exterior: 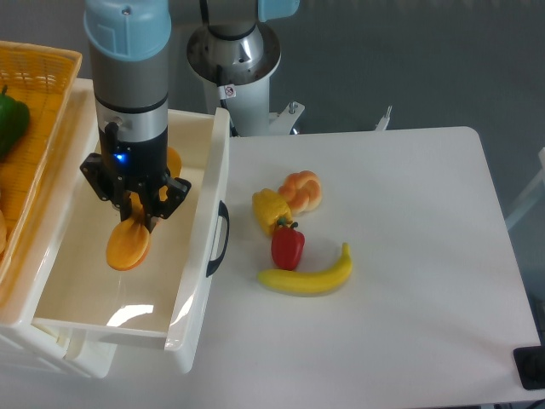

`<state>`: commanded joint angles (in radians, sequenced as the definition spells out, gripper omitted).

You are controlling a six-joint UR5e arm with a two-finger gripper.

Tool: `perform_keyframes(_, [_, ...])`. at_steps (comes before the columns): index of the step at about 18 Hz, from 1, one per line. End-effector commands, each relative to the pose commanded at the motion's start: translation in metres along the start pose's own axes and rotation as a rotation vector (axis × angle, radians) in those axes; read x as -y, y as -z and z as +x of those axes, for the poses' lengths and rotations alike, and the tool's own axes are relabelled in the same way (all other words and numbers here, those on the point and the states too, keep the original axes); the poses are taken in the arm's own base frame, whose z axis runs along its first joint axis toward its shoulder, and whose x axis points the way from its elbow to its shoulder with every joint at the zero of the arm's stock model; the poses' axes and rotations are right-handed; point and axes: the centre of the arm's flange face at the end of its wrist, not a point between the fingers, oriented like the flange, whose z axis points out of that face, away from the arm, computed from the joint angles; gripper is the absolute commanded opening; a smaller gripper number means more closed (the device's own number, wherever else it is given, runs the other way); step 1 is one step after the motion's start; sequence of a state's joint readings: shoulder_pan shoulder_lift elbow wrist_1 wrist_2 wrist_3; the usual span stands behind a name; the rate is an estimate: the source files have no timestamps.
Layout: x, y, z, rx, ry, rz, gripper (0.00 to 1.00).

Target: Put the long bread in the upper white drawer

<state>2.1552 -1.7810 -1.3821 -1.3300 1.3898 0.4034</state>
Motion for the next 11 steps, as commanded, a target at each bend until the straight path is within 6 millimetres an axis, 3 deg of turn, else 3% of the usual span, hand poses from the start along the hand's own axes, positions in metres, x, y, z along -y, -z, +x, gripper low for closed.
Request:
perform_keyframes(2, [-0.0014, -0.0013, 0.0002, -0.004, 0.002, -0.013, 0.92])
perform_keyframes(4, [-0.0025, -0.0001, 0.0010, -0.007, 0.003, -0.017, 0.99])
perform_keyframes(11, [-0.0043, 0.0064, 0.0003, -0.005, 0.007, -0.010, 1.00])
